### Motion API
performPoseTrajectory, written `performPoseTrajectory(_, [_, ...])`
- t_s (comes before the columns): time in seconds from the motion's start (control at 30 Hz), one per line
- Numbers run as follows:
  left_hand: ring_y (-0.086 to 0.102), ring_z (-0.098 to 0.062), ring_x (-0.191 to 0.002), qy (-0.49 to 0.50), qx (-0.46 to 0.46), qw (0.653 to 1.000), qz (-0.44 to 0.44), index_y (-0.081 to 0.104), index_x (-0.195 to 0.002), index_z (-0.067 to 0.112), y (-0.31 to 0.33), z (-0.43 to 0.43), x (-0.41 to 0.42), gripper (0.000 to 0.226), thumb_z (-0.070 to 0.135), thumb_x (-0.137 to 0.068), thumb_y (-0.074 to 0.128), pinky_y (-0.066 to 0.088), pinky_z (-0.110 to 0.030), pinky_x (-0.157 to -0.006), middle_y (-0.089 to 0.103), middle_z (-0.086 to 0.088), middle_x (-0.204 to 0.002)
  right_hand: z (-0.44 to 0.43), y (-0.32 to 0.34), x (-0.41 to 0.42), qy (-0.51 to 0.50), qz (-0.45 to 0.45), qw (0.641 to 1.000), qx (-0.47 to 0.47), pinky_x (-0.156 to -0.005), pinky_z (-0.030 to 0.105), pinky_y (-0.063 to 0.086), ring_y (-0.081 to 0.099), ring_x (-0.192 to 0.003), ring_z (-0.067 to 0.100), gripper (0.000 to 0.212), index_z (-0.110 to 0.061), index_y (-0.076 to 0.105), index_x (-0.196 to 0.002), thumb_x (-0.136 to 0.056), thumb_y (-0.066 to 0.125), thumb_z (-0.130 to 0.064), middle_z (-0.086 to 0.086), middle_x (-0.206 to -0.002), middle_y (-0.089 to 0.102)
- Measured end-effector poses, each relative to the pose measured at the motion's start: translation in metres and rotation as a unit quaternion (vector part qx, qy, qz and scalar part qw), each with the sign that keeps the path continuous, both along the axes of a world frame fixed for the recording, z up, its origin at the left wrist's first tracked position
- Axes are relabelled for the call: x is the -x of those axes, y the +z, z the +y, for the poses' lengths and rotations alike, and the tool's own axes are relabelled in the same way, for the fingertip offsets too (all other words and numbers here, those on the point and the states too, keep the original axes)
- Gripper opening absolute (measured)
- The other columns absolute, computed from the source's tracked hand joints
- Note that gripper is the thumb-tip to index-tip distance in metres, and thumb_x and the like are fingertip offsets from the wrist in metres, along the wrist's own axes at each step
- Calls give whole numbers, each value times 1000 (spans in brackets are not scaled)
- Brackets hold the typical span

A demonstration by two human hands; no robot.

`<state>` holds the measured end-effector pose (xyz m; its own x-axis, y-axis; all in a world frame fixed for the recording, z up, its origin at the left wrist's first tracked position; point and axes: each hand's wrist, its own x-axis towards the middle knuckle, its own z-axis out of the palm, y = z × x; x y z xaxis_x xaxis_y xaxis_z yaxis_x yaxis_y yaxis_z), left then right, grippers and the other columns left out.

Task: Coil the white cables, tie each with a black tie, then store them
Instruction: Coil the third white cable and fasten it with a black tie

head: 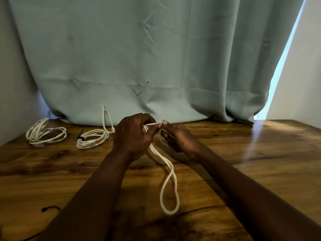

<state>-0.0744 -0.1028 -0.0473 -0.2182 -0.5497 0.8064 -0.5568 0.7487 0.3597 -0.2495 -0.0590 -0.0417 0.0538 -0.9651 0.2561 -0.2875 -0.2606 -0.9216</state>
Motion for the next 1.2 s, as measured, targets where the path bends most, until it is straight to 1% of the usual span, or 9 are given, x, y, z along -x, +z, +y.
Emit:
performPoseTrajectory(0.17, [62, -11, -67, -10, -12, 999, 50, 73, -79, 24, -3, -8, -3, 37, 60, -86, 68, 51, -38, -62, 67, 10, -74, -1, 4, -2, 124, -231, 954, -143, -35, 18, 11, 18, -36, 5, 49, -24, 41, -62, -106, 34, -46, -10, -47, 25])
performPoseTrajectory(0.33, [58, 2, -60, -89, -130, 985, 77, 77, -78, 26, -4, 1, 11, 30, 46, -98, 65, 39, -27, -63, 65, 17, -63, 0, 1, 9, 198, -346, 903, -161, -38, 16, 8, 20, -31, 6, 44, -25, 36, -58, -100, 41, -35, -8, -43, 24])
performPoseTrajectory(0.43, [52, -2, -54, -114, -195, 969, 98, 77, -78, 25, -6, 7, 17, 38, 45, -103, 56, 37, -25, -59, 59, 11, -55, -1, 3, 14, 216, -392, 883, -141, -38, 16, 11, 17, -32, 8, 40, -25, 33, -59, -96, 46, -32, -8, -42, 24])
performPoseTrajectory(0.6, [66, 4, -89, -145, -222, 962, 72, 78, -109, 29, -8, 10, 19, 23, 23, -104, 56, 48, -27, -80, 74, 18, -93, -2, 9, 26, 188, -470, 858, -89, -38, 16, 13, 22, -30, 8, 43, -24, 37, -54, -95, 46, -36, -8, -40, 26])
performPoseTrajectory(0.77, [65, -2, -109, -112, -215, 966, -88, 60, -136, 38, -6, 18, 26, 51, 7, -95, 58, 53, -31, -95, 72, 15, -117, -2, 9, 32, 138, -511, 846, -57, -38, 16, 14, 25, -29, 9, 46, -23, 36, -54, -94, 49, -40, -8, -39, 26])
performPoseTrajectory(0.87, [65, -16, -111, -37, -154, 971, -178, 59, -126, 39, -5, 20, 30, 36, 24, -93, 63, 52, -42, -96, 71, 9, -115, 0, 10, 27, 145, -529, 836, -33, -40, 19, 15, 26, -32, 9, 38, -21, 36, -59, -90, 51, -39, -7, -42, 28])
performPoseTrajectory(1.07, [58, -21, -112, 68, -107, 979, -157, 60, -112, 33, 3, 21, 35, 19, 43, -96, 58, 41, -43, -101, 67, 6, -108, 3, 14, 21, 162, -499, 851, -28, -36, 19, 17, 26, -33, 7, 35, -21, 41, -64, -94, 47, -36, -8, -46, 29])
performPoseTrajectory(1.13, [54, -22, -117, 105, -112, 972, -177, 57, -116, 32, 5, 18, 29, 21, 34, -95, 60, 42, -43, -99, 63, 5, -115, 3, 16, 23, 141, -479, 865, -45, -35, 17, 15, 24, -31, 6, 41, -22, 39, -60, -99, 45, -34, -8, -44, 27])
performPoseTrajectory(1.2, [54, -24, -115, 101, -137, 970, -172, 51, -123, 34, 3, 14, 22, 43, 11, -88, 65, 48, -42, -93, 58, 5, -120, 4, 20, 27, 109, -456, 882, -47, -36, 17, 12, 20, -31, 7, 47, -24, 35, -55, -101, 46, -32, -8, -42, 24])
